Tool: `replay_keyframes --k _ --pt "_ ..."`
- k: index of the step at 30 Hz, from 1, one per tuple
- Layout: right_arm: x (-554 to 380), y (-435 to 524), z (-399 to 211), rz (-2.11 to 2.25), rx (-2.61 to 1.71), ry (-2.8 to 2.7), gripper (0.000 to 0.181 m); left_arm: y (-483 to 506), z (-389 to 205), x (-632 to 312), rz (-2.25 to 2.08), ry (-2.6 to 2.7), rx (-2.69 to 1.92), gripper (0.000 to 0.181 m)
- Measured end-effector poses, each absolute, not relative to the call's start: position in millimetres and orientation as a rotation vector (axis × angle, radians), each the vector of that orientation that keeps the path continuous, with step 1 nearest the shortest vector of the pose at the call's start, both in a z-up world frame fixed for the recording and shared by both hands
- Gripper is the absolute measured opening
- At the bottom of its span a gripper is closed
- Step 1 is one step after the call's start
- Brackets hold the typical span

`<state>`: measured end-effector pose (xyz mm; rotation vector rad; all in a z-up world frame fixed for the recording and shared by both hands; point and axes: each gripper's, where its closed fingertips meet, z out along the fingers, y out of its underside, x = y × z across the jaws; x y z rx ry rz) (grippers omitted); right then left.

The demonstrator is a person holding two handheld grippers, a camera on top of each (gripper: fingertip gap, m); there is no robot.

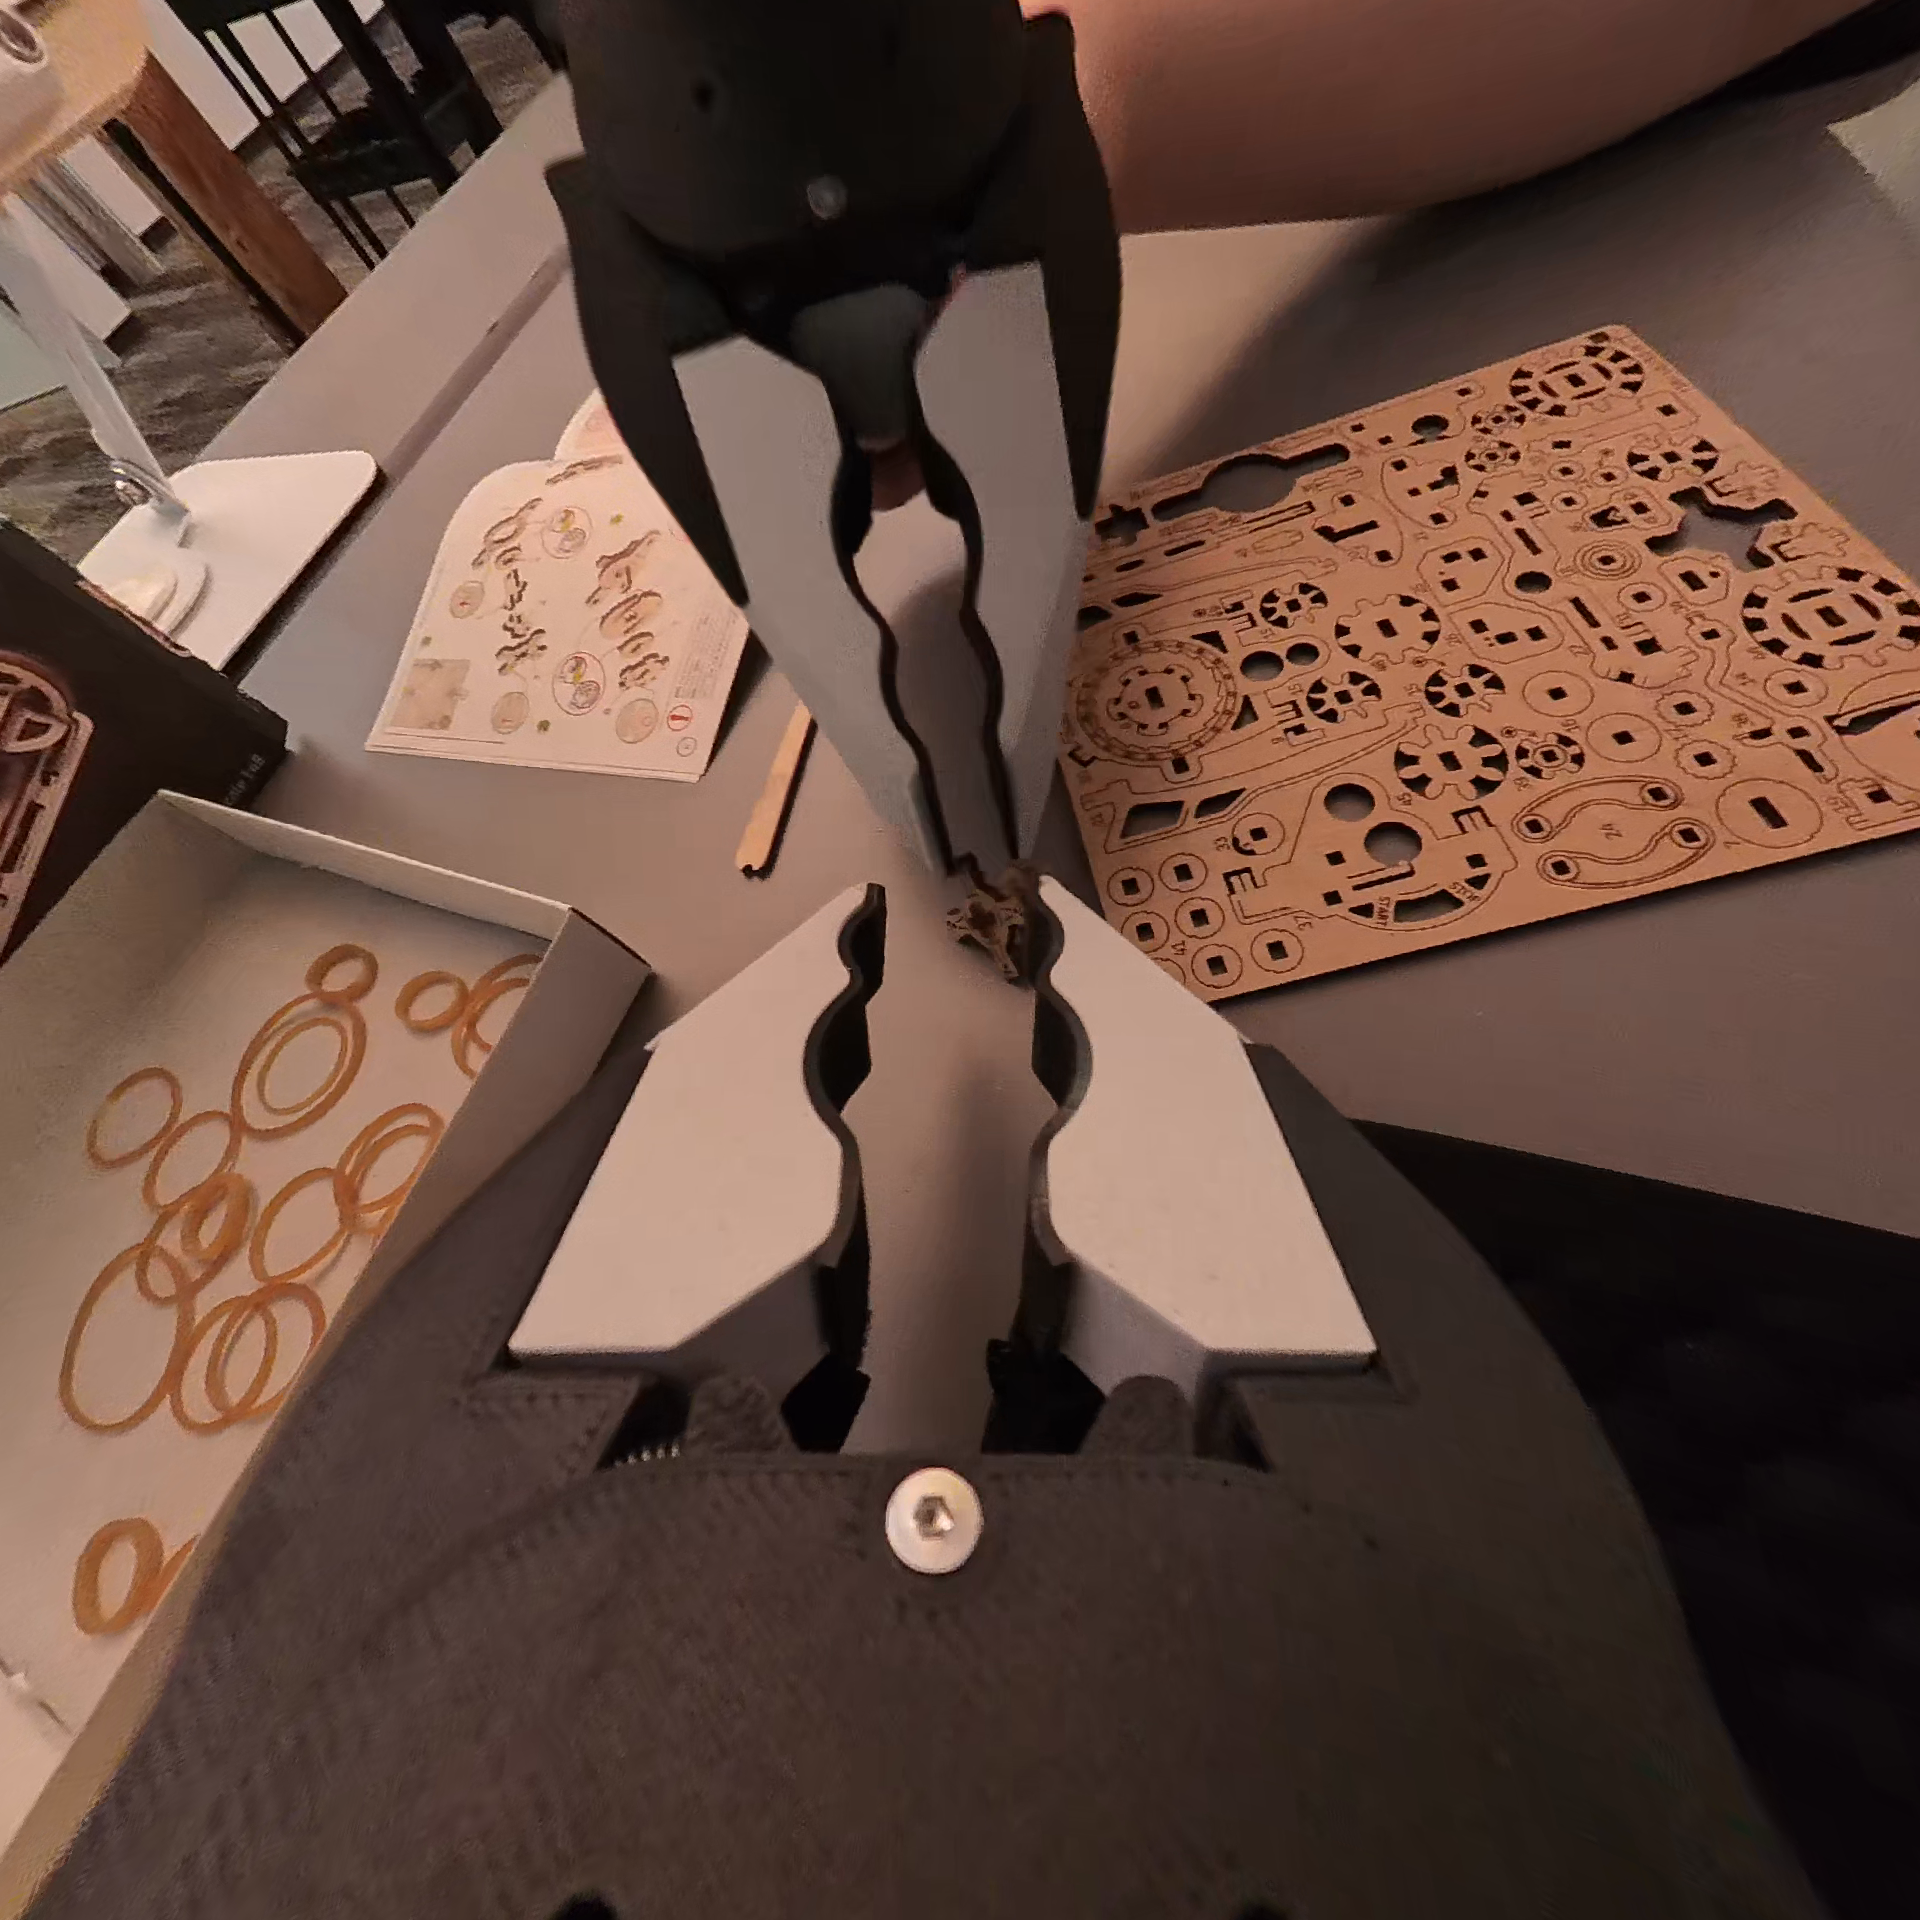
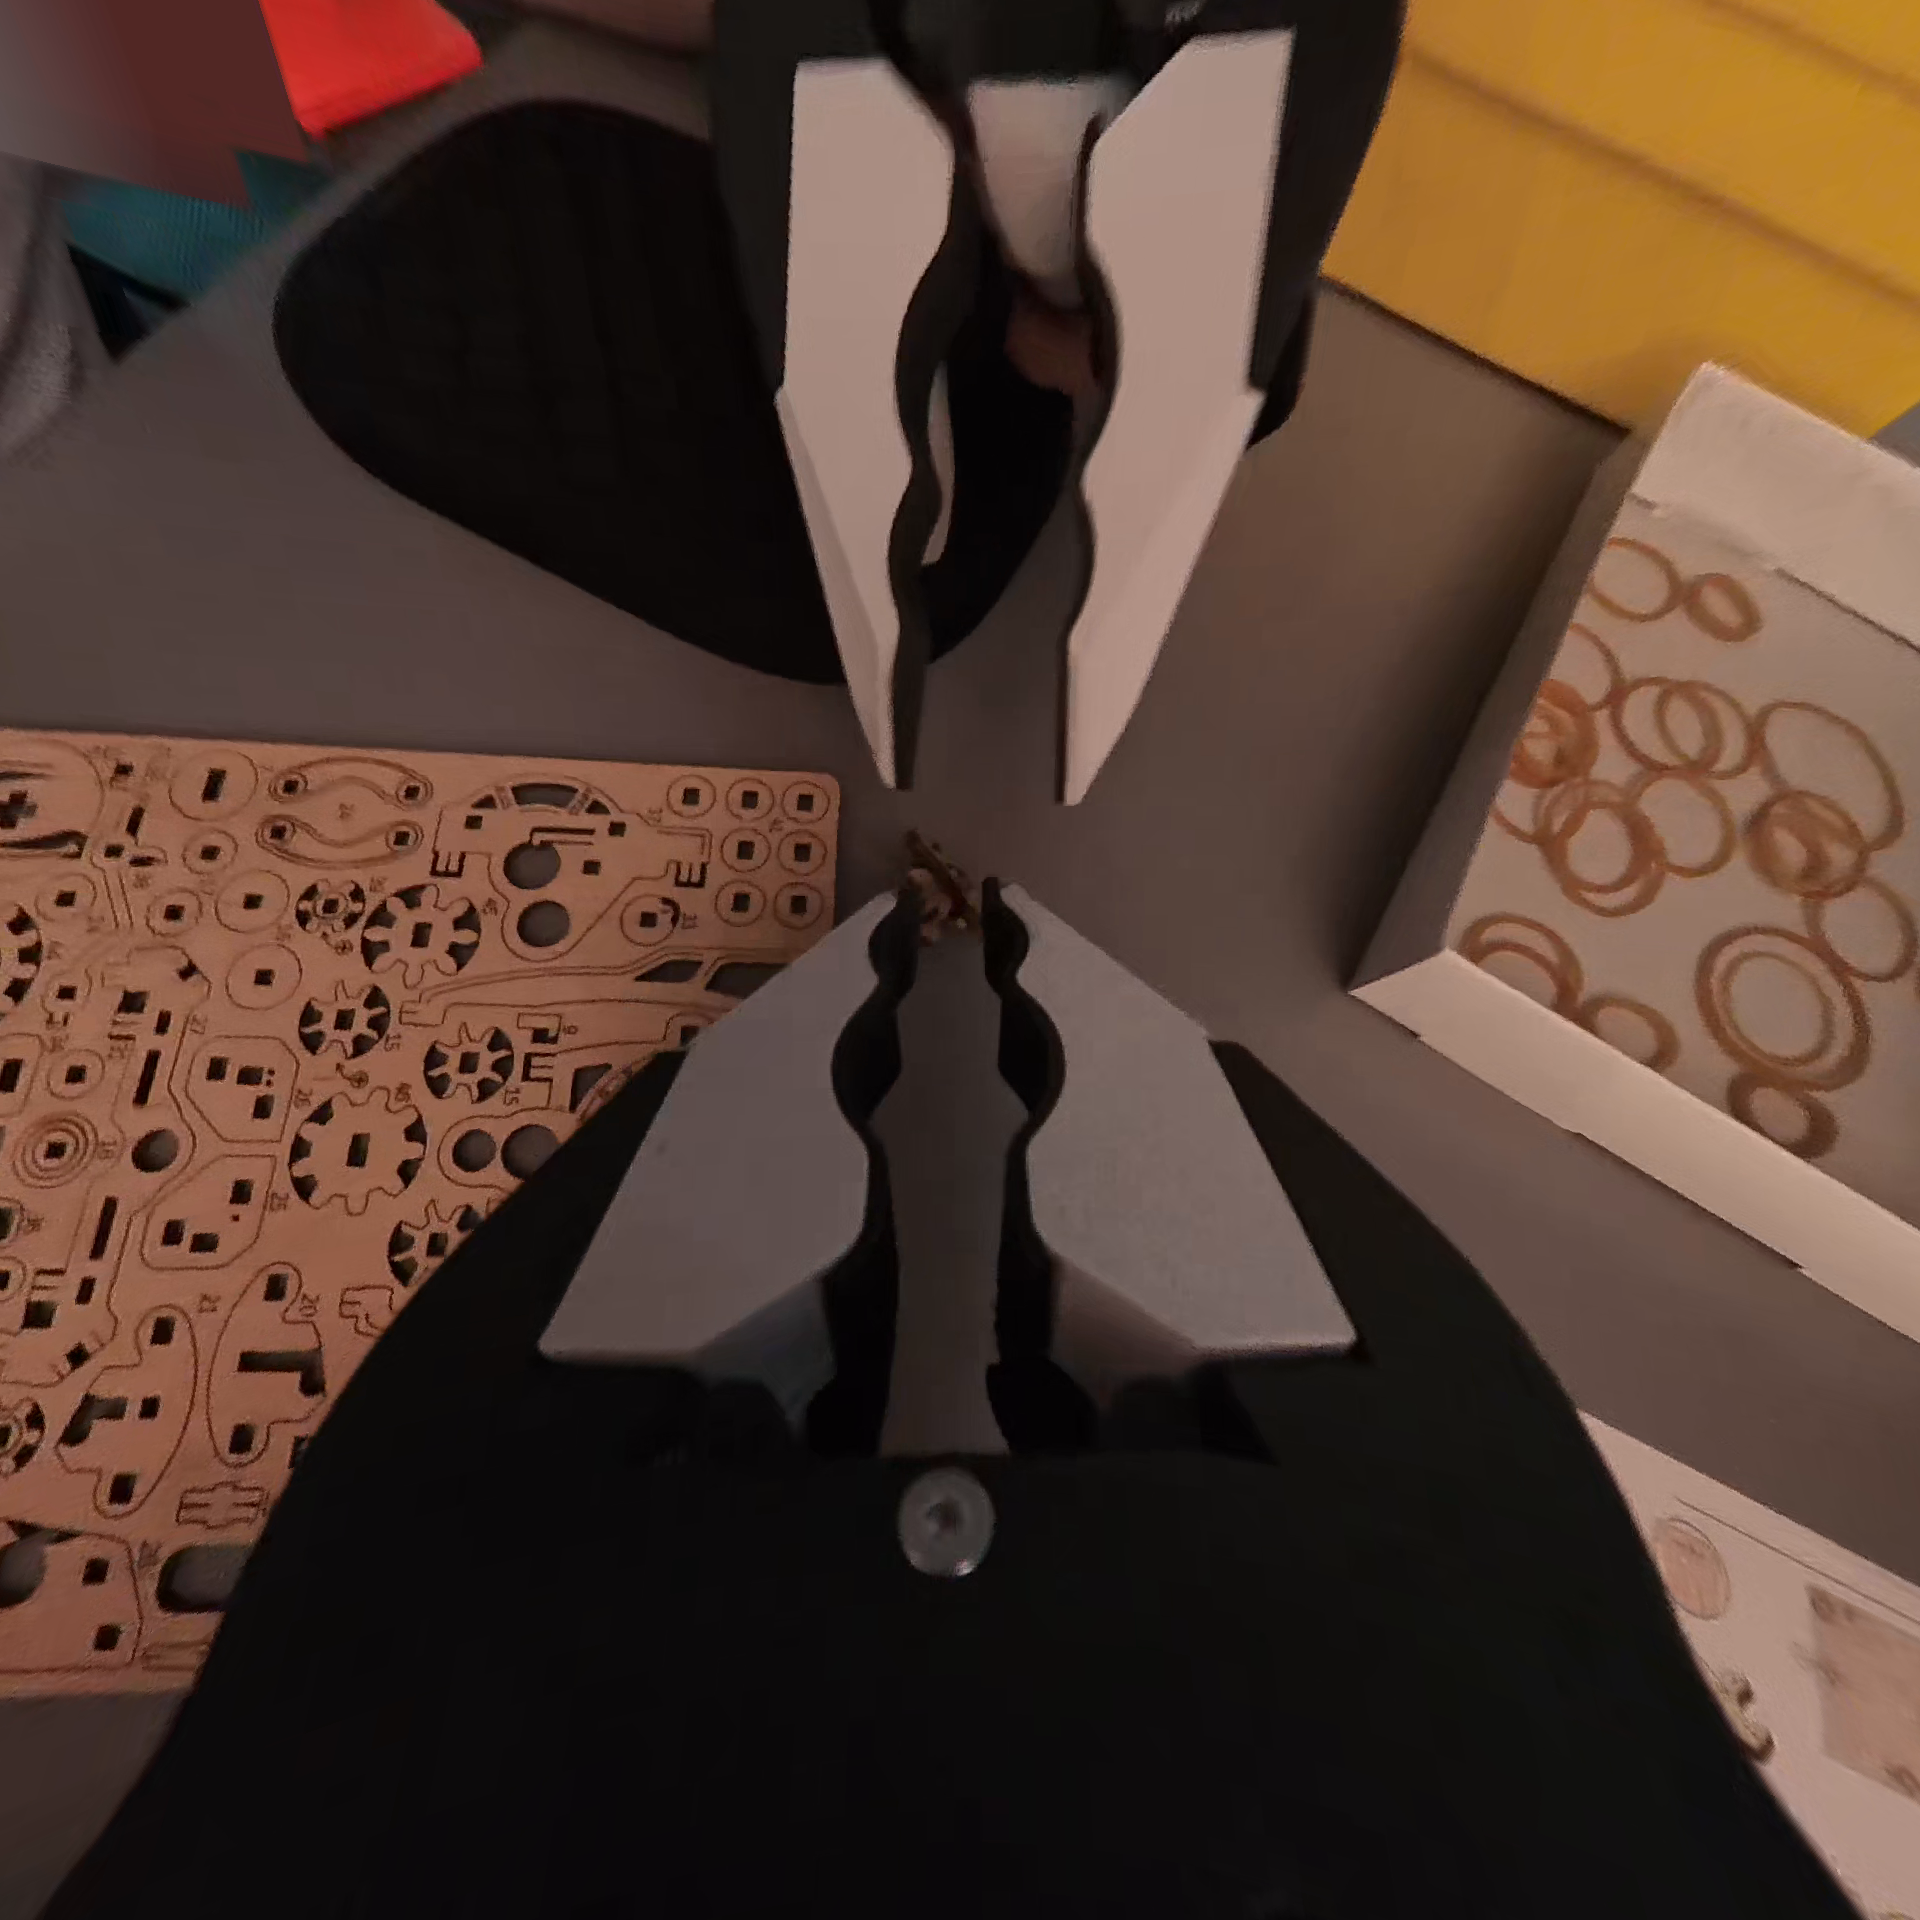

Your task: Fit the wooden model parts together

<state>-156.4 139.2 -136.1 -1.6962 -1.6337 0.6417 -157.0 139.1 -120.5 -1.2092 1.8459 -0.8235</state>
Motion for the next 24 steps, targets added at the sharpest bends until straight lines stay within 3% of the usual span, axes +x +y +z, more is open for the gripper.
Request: replay_keyframes --k 4,13,18,24 --pt "-153 147 -146 0.601 -1.77 -1.625 0.006 145 -114 -155 -0.843 1.789 -1.24 0.023" --pt "-157 136 -142 1.474 -2.412 -0.925 0.005 143 -125 -156 -0.777 1.845 -1.247 0.021" --pt "-145 155 -148 1.236 -2.395 -0.967 0.018 147 -130 -156 -0.724 1.855 -1.242 0.019" --pt "-145 150 -109 1.09 -1.997 -1.211 0.019 153 -130 -155 -0.718 1.821 -1.253 0.017"
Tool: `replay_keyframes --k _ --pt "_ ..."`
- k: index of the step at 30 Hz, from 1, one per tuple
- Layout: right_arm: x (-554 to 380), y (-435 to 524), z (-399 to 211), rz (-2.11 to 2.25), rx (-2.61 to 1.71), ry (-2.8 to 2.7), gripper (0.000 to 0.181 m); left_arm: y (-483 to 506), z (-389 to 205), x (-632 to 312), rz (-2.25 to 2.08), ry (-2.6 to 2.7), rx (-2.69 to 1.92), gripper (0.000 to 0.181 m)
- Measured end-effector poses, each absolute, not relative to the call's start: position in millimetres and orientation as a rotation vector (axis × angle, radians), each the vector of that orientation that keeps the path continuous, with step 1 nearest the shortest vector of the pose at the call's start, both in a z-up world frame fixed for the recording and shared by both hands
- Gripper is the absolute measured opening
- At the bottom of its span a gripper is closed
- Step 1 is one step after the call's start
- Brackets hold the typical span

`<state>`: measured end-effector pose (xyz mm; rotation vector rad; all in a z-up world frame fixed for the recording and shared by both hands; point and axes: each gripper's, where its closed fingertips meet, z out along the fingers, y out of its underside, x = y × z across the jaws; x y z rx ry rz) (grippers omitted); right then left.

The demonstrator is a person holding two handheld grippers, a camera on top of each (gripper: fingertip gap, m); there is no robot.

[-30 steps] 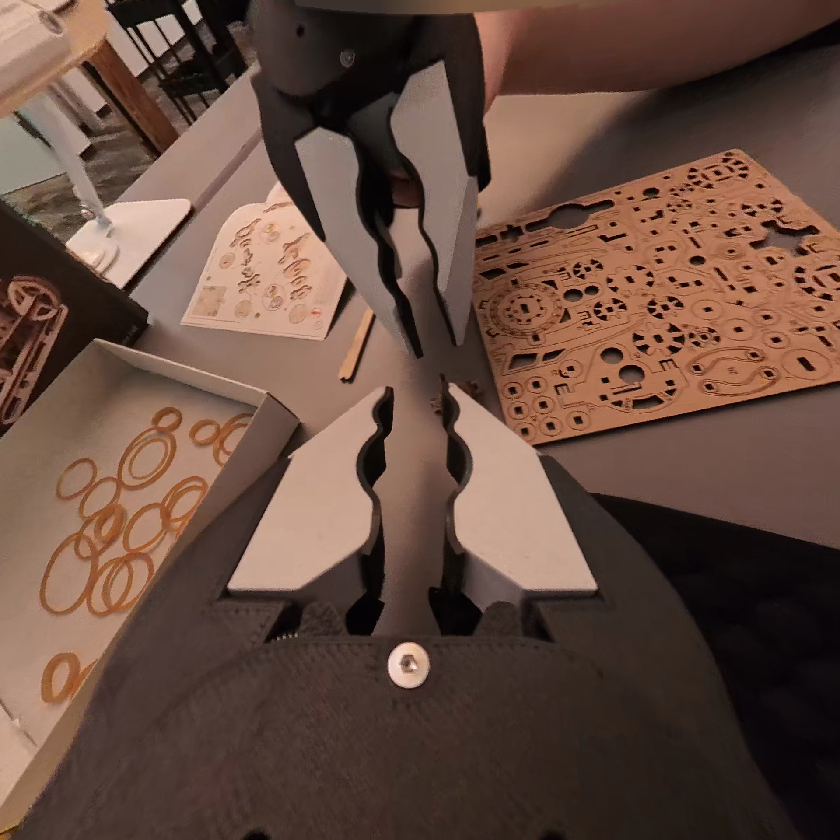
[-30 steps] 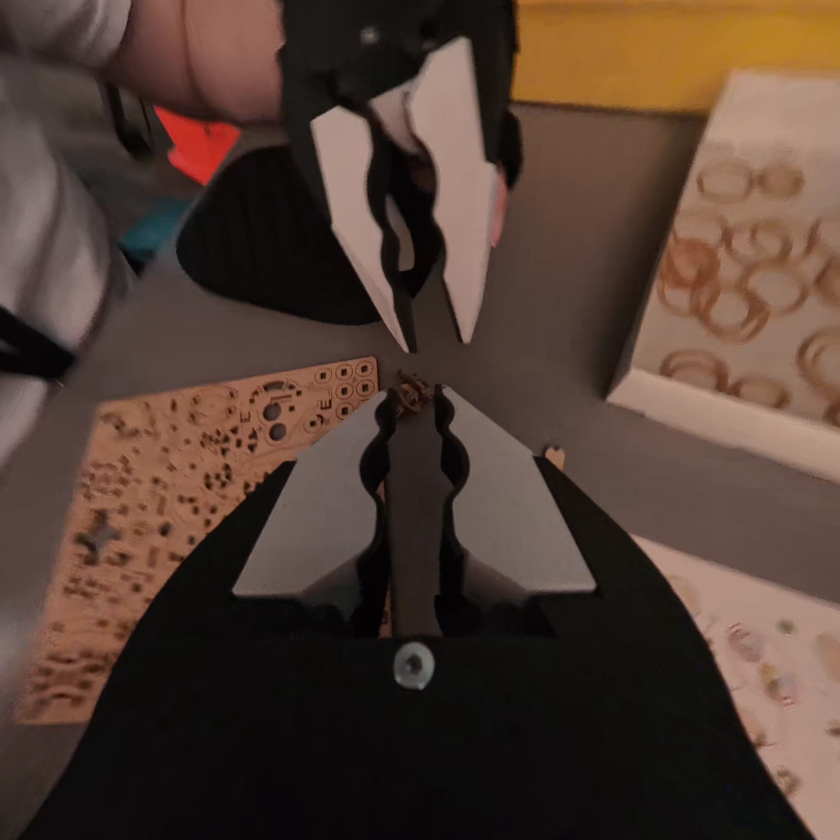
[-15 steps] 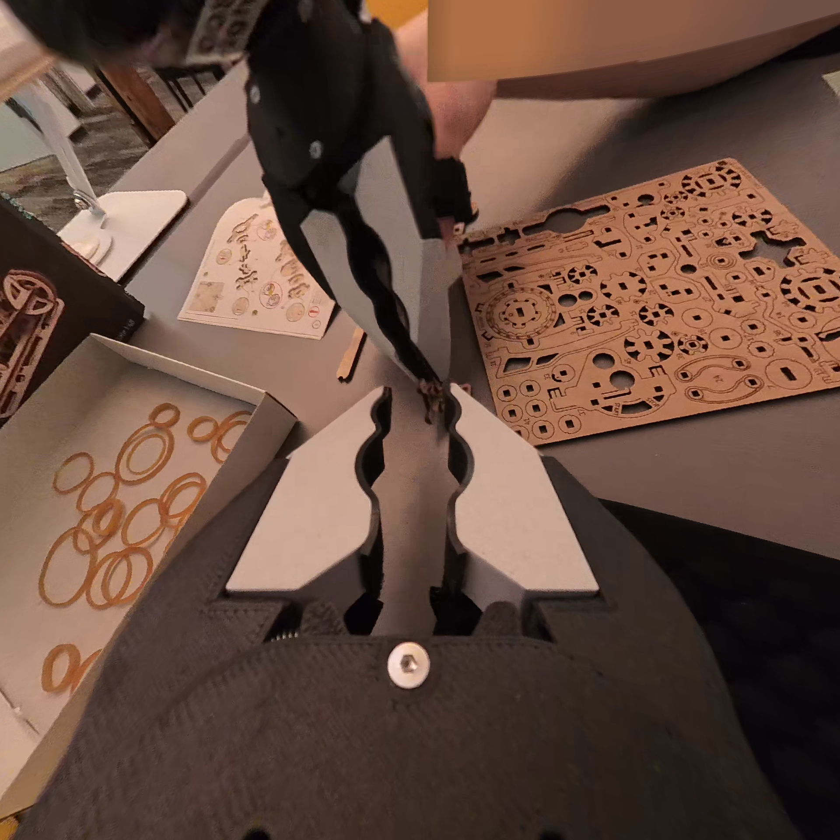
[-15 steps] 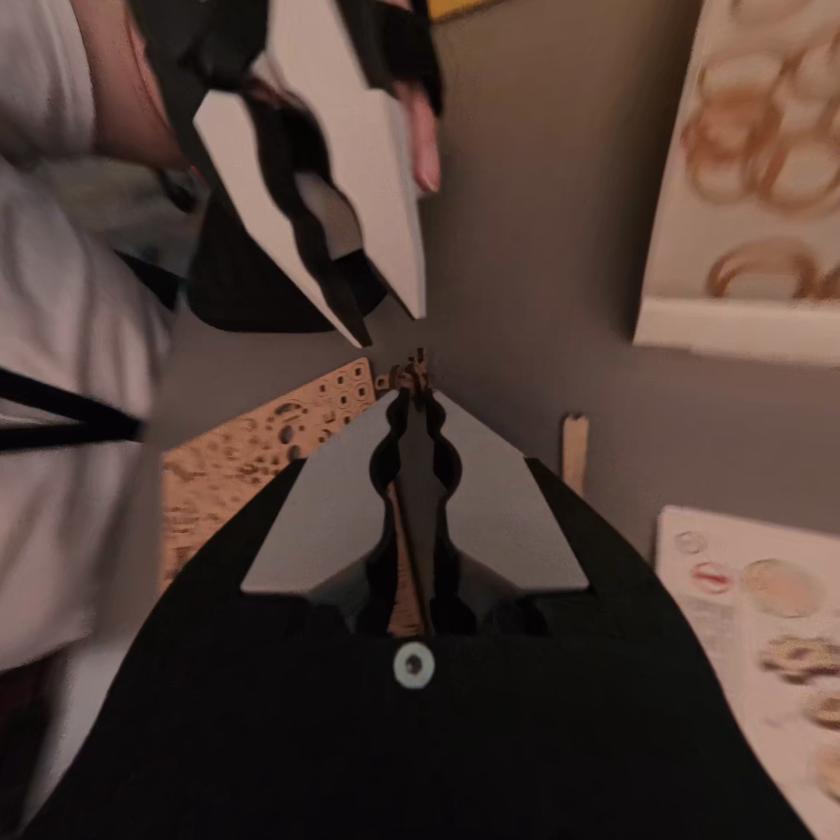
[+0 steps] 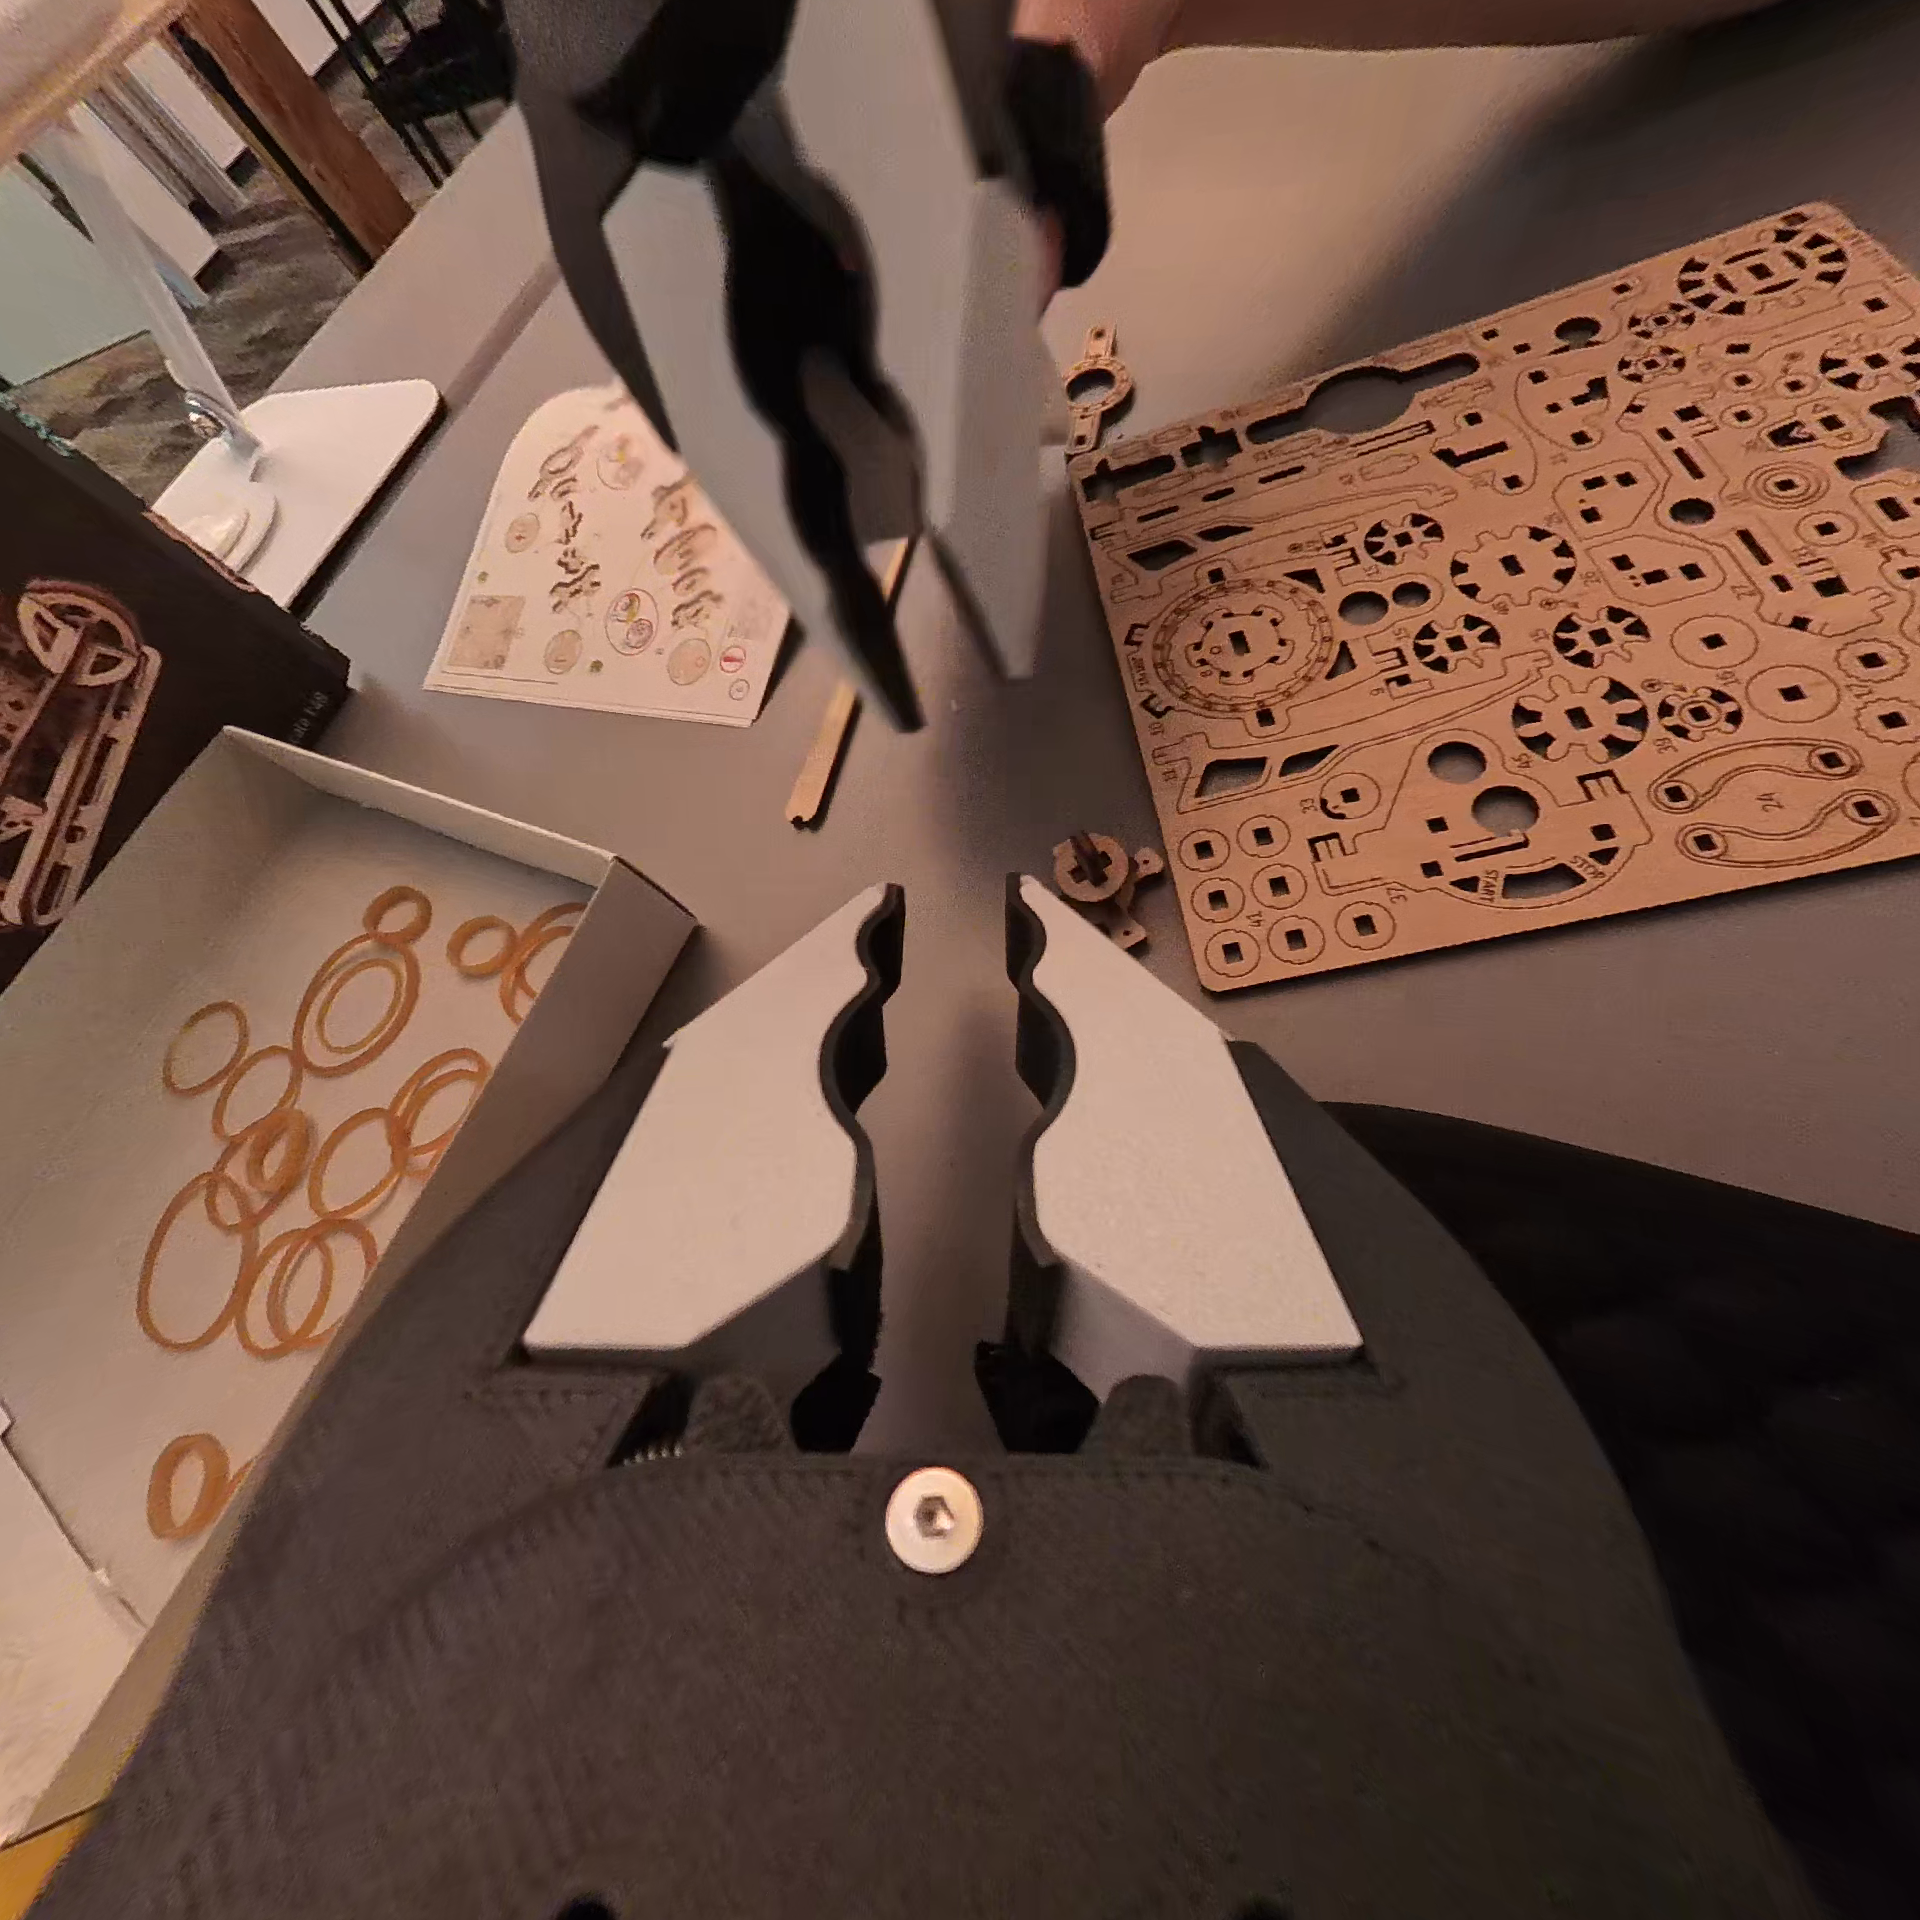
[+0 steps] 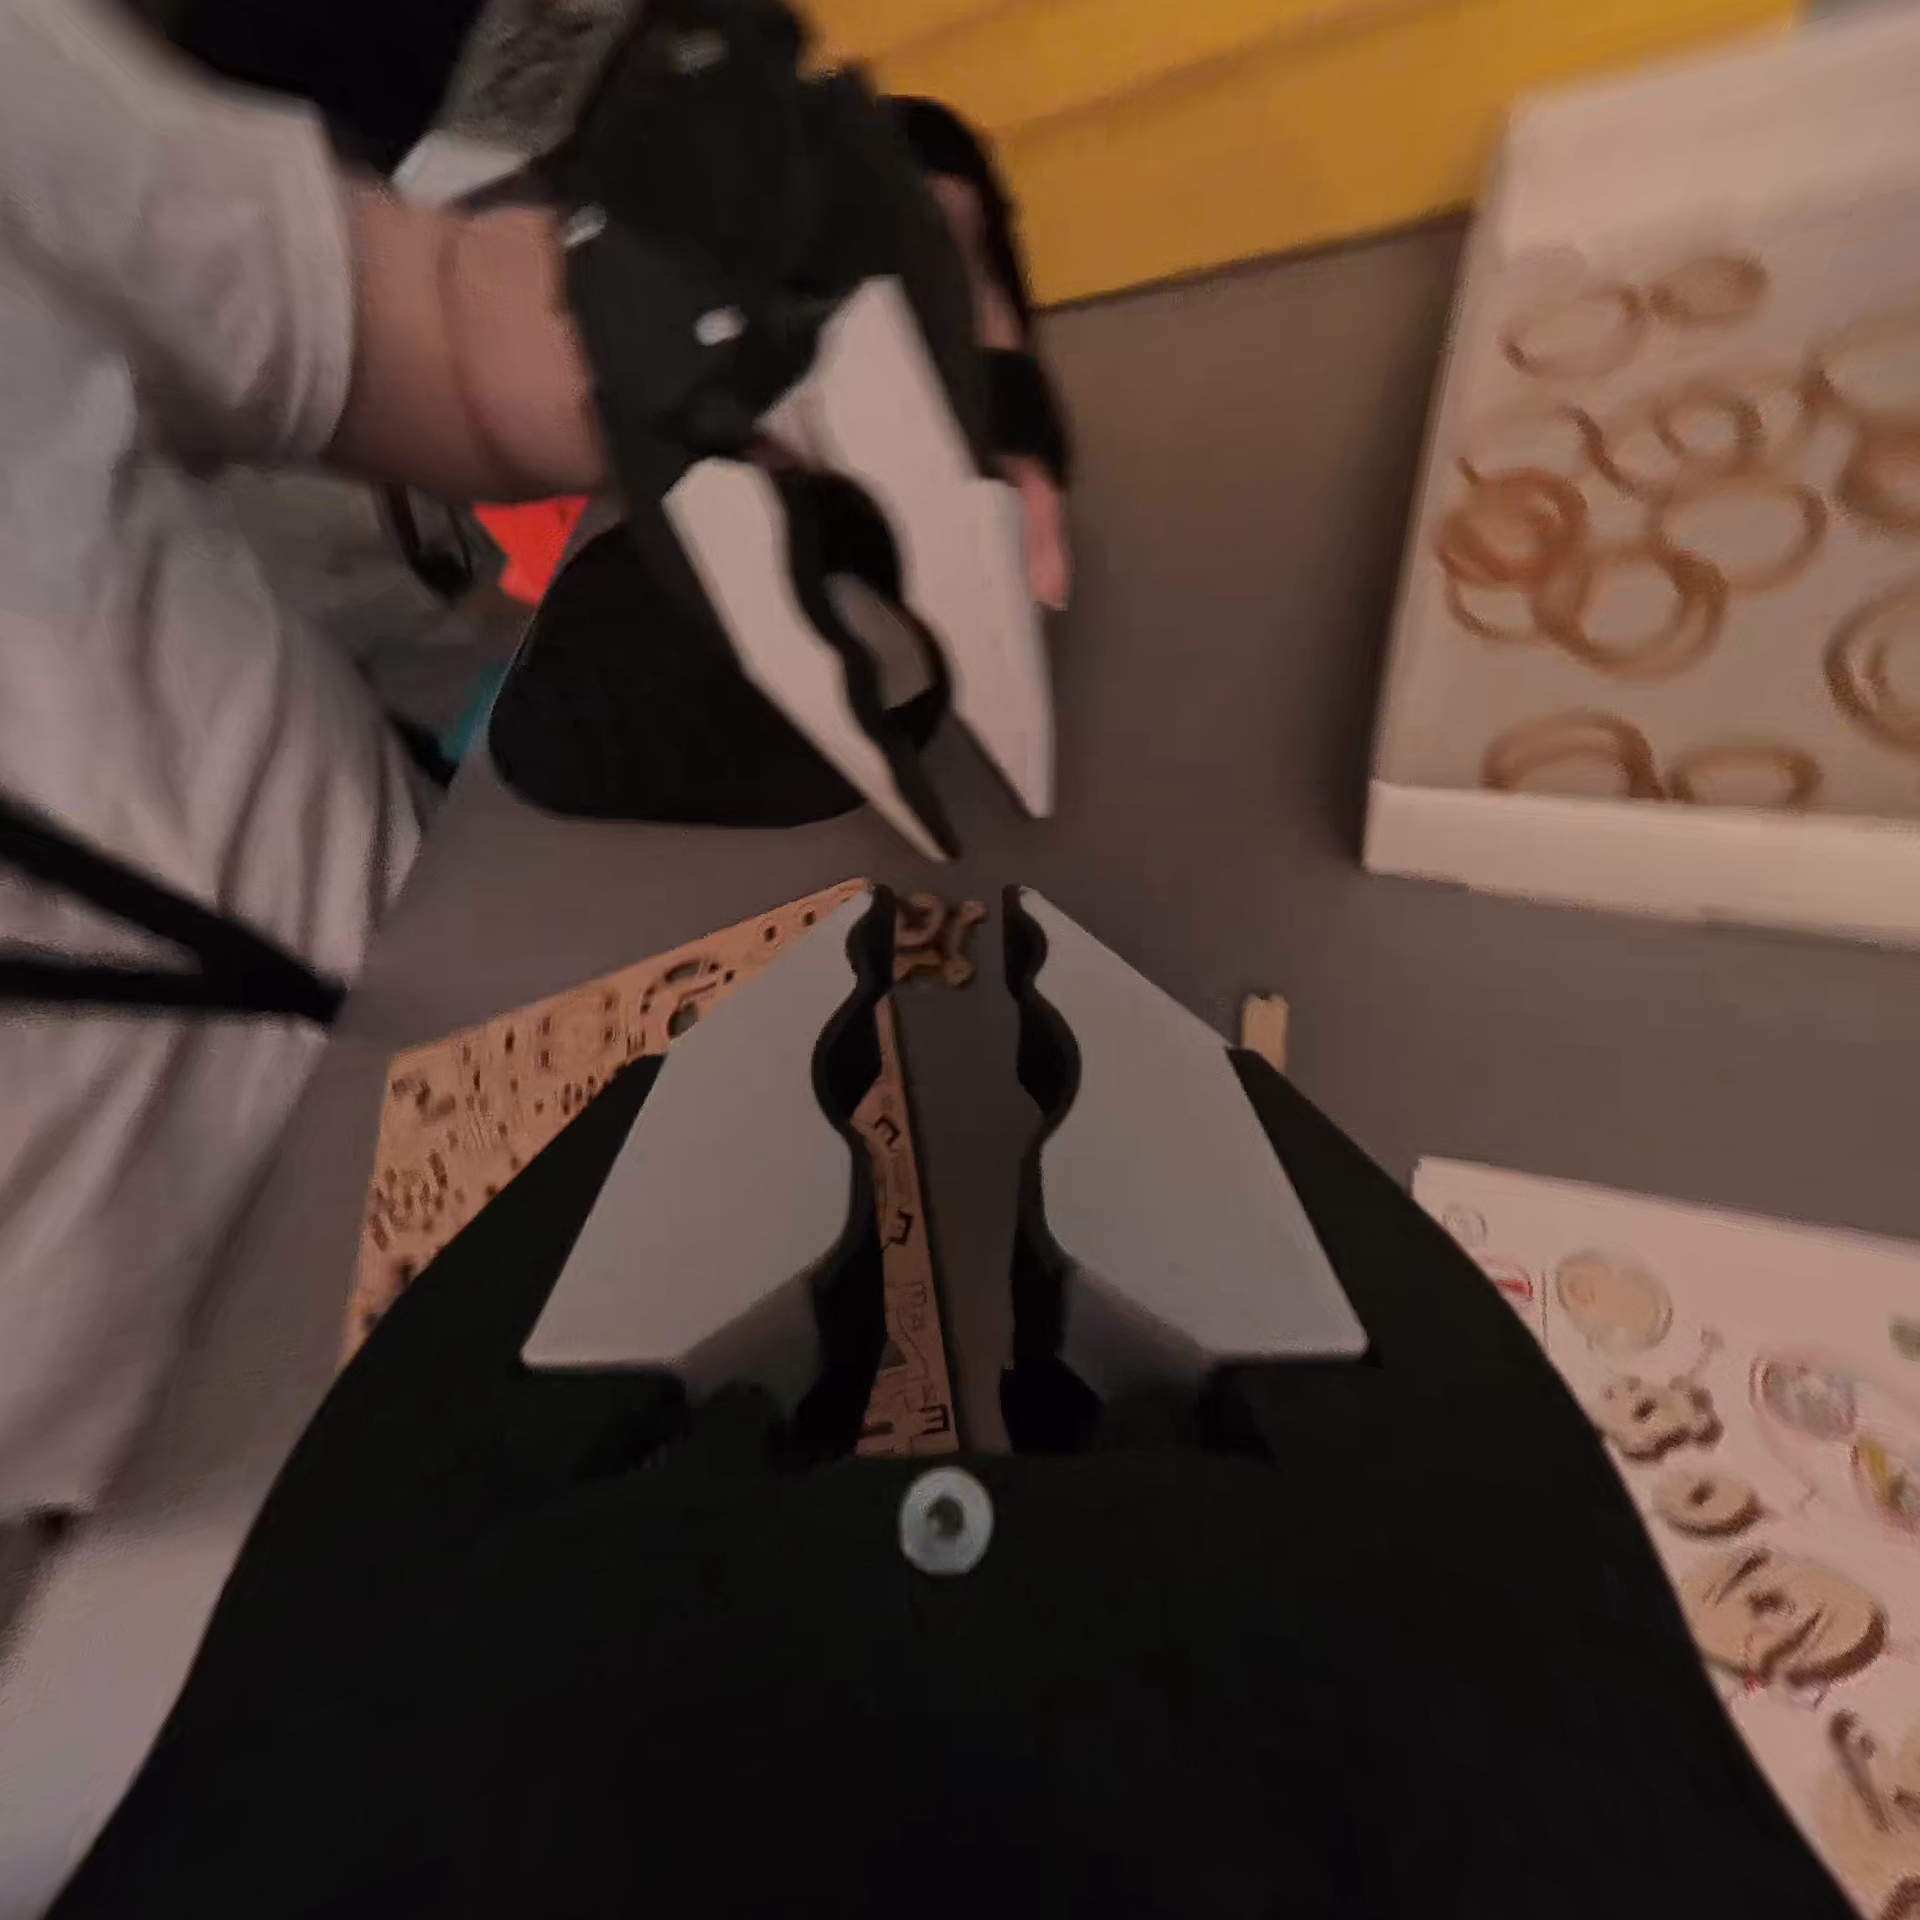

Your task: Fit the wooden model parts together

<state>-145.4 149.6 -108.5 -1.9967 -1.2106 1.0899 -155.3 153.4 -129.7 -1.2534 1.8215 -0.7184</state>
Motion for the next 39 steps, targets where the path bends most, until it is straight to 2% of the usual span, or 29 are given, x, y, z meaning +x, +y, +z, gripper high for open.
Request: replay_keyframes --k 3,6,10,15,20,23,31,39 --pt "-149 132 -111 0.843 -1.765 -1.422 0.015 147 -129 -158 -0.75 1.854 -1.229 0.014" --pt "-154 135 -119 0.705 -1.731 -1.431 0.01 138 -128 -160 -0.769 1.896 -1.187 0.014" --pt "-163 131 -122 0.804 -1.74 -1.405 0.005 133 -129 -160 -0.741 1.918 -1.148 0.012" --pt "-164 131 -139 0.704 -1.754 -1.481 0.001 133 -130 -158 -0.693 1.917 -1.129 0.012" --pt "-167 131 -139 0.742 -1.785 -1.462 0.001 129 -133 -158 -0.645 1.947 -1.079 0.001" --pt "-165 133 -140 0.726 -1.81 -1.453 0.001 131 -132 -158 -0.603 1.936 -1.076 0.008" --pt "-154 142 -140 0.674 -1.937 -1.38 0.001 139 -133 -156 -0.597 1.9 -1.155 0.011" --pt "-152 139 -140 0.703 -2.032 -1.362 0.001 155 -147 -151 -0.398 1.891 -1.141 0.004"
